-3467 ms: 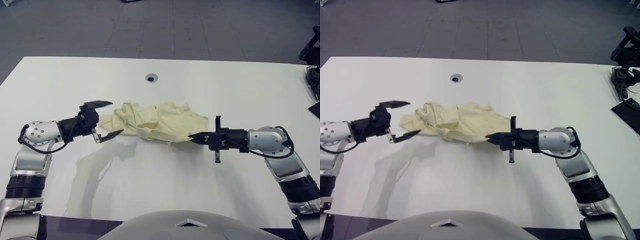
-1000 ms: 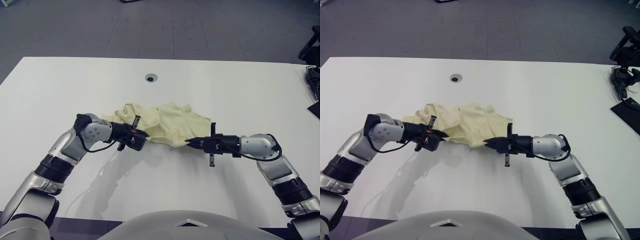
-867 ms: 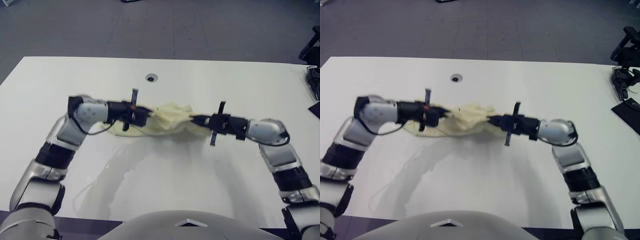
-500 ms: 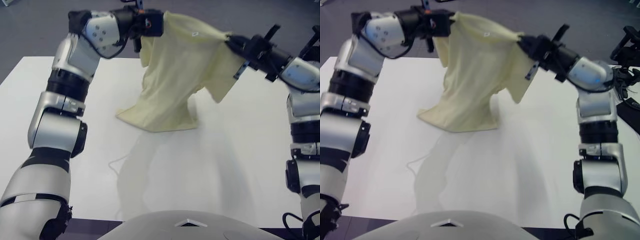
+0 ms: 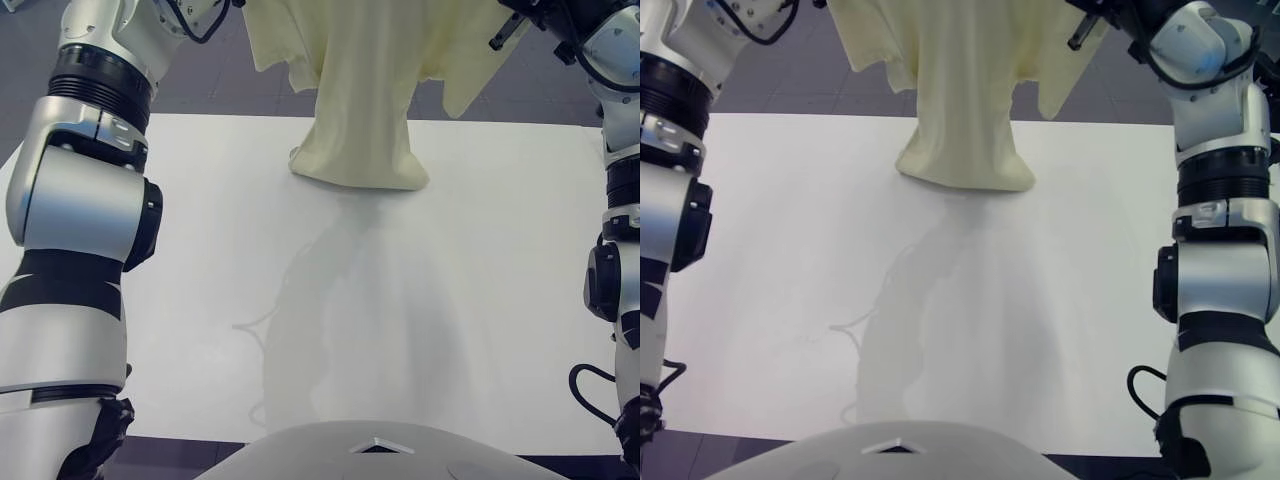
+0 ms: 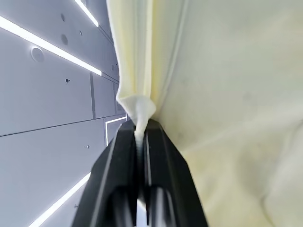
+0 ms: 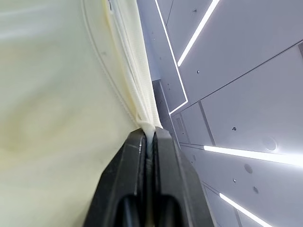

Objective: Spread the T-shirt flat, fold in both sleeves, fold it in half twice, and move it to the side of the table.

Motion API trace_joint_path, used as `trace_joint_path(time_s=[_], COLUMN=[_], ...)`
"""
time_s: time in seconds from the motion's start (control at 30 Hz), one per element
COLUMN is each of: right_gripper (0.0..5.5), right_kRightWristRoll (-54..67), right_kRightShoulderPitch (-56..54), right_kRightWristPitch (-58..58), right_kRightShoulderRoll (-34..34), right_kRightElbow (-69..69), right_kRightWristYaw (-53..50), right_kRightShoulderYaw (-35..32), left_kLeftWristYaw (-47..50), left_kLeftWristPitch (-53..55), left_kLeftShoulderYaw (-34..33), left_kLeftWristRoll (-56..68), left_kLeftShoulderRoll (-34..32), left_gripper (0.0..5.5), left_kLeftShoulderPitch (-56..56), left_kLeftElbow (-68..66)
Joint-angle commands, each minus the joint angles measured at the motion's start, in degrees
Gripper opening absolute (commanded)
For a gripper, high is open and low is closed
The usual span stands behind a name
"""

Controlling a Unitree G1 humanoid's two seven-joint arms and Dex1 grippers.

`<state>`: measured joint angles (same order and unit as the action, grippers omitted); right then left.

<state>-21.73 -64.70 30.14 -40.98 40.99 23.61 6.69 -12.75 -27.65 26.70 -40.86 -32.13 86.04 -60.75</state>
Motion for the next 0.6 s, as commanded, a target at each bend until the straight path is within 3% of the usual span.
trace_joint_path(time_s=[0.03,0.23,0.43,0.6], right_gripper=[0.01,0.01,0.01,0.01], right_kRightWristRoll=[3.83,14.15,26.0,29.69], right_kRightShoulderPitch=[12.24,34.84,39.95,49.97], right_kRightWristPitch=[1.18,-2.42,-10.22,-15.41], right_kRightShoulderRoll=[-1.81,-8.02,-11.97,-13.11], right_kRightElbow=[-8.77,-32.87,-47.43,-61.33], right_kRightWristYaw=[7.16,20.99,27.09,32.82], right_kRightShoulderYaw=[1.67,1.59,-3.62,2.18], left_kLeftWristYaw=[-5.82,-19.06,-28.86,-35.47], left_kLeftWristPitch=[-2.85,-2.26,5.06,9.95], left_kLeftShoulderYaw=[0.31,-2.55,-12.12,-16.67], left_kLeftWristRoll=[2.23,10.02,19.87,23.29], left_kLeftShoulderRoll=[-2.97,-13.26,-23.98,-29.82], left_gripper=[0.0,0.0,0.0,0.0], left_kLeftShoulderPitch=[-11.48,-42.05,-64.25,-81.7], left_kLeftElbow=[8.45,45.15,75.18,90.8])
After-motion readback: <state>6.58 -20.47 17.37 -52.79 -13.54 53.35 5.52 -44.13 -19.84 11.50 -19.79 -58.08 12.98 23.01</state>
